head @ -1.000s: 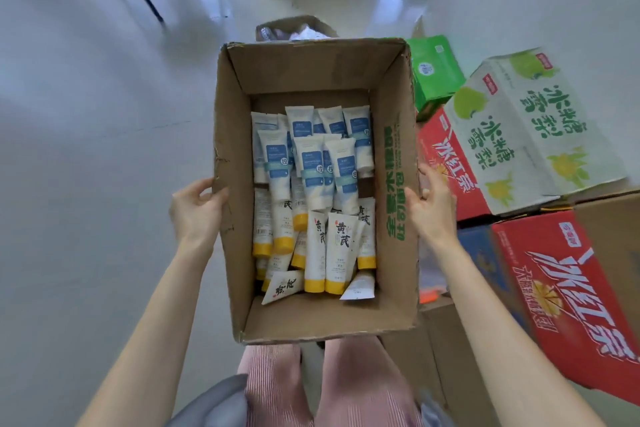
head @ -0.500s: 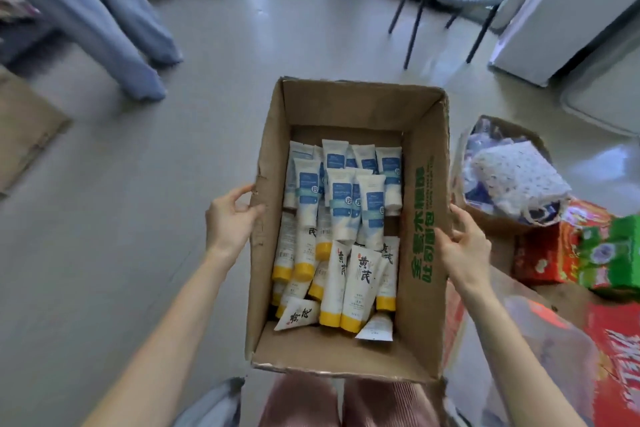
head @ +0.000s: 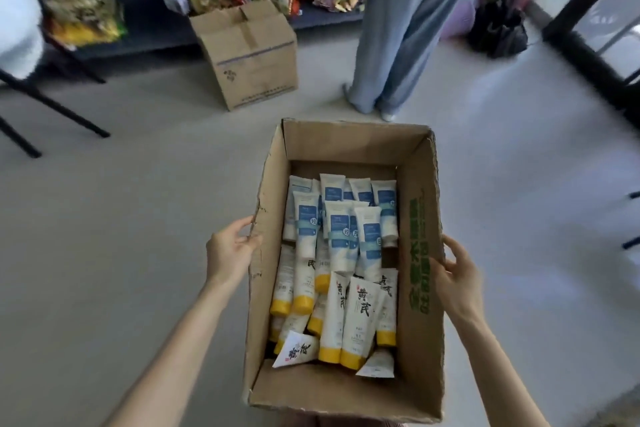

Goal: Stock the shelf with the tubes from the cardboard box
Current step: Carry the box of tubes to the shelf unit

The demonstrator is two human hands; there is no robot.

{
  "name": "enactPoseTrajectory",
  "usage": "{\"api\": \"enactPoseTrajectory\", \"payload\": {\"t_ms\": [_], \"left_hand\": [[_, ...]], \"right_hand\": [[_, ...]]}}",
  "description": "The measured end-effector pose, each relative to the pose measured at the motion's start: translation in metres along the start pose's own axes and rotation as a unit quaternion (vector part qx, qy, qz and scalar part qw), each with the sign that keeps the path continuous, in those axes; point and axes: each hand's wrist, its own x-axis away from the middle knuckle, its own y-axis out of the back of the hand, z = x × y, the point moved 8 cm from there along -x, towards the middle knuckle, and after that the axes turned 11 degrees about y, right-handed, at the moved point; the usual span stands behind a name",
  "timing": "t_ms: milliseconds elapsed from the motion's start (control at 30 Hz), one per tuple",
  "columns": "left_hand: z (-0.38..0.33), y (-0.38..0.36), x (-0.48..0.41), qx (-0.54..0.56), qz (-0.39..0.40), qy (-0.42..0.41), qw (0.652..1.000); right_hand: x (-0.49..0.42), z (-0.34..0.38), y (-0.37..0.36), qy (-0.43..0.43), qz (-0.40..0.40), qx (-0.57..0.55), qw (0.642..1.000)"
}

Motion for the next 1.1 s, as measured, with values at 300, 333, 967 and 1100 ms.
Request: {"api": "enactPoseTrajectory", "payload": {"t_ms": [300,333,967,1100], "left_hand": [[0.003,0.143,-0.091,0.123,-0.168,0.086,0.974],[0.006,0.163,-0.102,0.134,-0.187,0.093,0.969],[0.082,0.543,-0.308,0.214,-0.327,0.181,0.903],[0.079,0.608,-0.351,0.207,-0.355,0.194,0.891]], "right_hand": [[-0.113,0.14,-0.189,0.1,0.162,0.067,0.979],[-0.121,0.159,-0.216,0.117,0.178,0.078,0.974],[-0.111,0.409,-0.69,0.198,0.33,0.127,0.914],[-0.114,0.452,-0.764,0.194,0.345,0.114,0.911]]}}
